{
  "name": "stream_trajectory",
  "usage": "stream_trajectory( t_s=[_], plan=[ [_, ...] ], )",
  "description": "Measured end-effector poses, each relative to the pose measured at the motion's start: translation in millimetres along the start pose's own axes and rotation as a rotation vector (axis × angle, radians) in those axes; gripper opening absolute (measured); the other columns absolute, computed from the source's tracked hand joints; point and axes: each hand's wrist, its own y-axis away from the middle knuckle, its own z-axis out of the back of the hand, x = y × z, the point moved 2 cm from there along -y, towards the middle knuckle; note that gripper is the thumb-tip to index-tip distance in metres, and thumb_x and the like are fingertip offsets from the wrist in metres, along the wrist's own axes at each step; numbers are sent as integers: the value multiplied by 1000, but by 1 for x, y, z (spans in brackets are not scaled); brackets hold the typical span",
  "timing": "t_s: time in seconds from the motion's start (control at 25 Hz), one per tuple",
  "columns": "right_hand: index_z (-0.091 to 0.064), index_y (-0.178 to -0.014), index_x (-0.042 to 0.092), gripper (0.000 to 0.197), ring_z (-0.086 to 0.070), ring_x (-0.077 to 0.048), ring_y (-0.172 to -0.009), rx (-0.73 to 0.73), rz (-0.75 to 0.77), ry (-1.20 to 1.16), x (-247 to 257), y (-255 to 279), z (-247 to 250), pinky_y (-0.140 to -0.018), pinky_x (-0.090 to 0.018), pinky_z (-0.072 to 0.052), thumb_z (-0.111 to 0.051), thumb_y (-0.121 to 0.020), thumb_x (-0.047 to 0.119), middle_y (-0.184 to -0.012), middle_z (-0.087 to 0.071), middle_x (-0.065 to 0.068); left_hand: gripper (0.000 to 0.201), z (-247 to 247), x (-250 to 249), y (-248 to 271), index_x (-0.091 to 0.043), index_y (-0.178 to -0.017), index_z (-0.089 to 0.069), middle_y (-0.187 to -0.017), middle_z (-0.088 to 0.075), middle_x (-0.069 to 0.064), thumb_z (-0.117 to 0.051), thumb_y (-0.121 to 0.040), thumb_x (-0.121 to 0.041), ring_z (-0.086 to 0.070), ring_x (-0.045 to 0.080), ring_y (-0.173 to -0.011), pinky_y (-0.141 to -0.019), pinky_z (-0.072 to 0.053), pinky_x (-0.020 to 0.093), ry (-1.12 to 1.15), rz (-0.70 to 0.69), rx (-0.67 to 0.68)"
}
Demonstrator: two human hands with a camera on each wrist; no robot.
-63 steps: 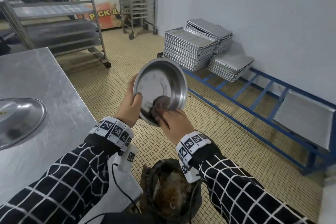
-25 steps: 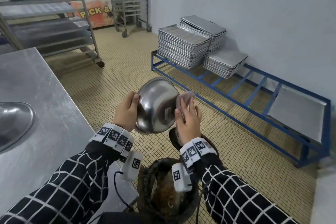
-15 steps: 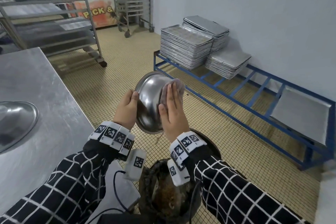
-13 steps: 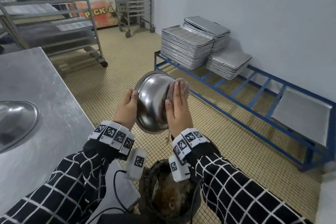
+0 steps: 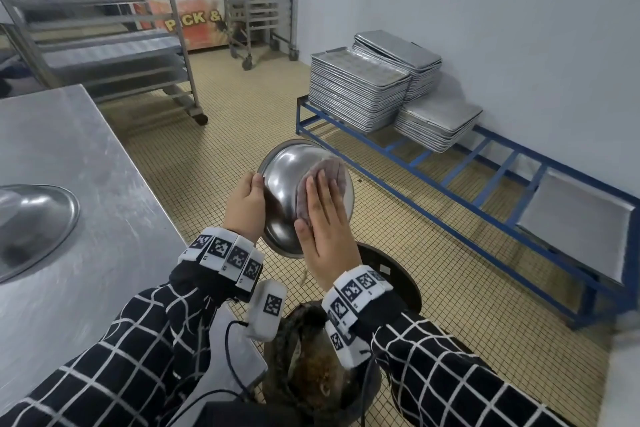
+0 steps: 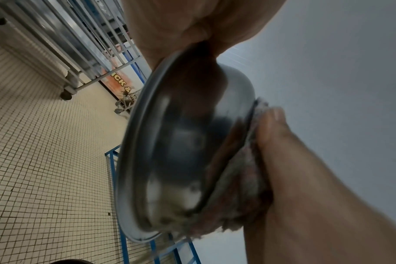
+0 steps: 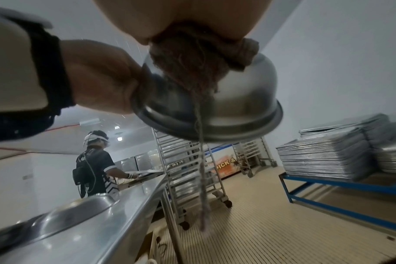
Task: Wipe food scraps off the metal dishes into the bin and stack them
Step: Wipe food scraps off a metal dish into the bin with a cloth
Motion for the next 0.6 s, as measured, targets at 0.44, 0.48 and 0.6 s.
stream_trajectory(
  t_s=[0.44, 0.48, 0.6],
  plan=[
    [4, -152, 31, 65, -8, -11, -146, -45, -268, -226, -29, 7, 18, -105, -46, -42, -27, -98, 46, -159, 9, 16, 26, 4, 4, 1, -22, -92, -58, -95, -59, 0, -35, -102, -30, -55, 21, -98, -94, -42, 35, 65, 63, -35],
    [3, -152, 31, 64, -3, -11, -147, -42, -244, -229, -28, 12, 13, -108, -48, -38, -26, -97, 47, -159, 11, 16, 27, 4, 3, 2, -18, -95, -58, -92, -58, 0, -35, -102, -29, -54, 19, -94, -90, -41, 32, 76, 65, -43],
    [-1, -152, 30, 62, 8, -14, -147, -36, -185, -180, -17, 15, 2, -117, -50, -21, -24, -98, 48, -159, 9, 14, 31, 1, 1, 4, -6, -98, -55, -86, -53, 4, -34, -103, -27, -49, 18, -84, -80, -41, 31, 61, 42, -43]
  ],
)
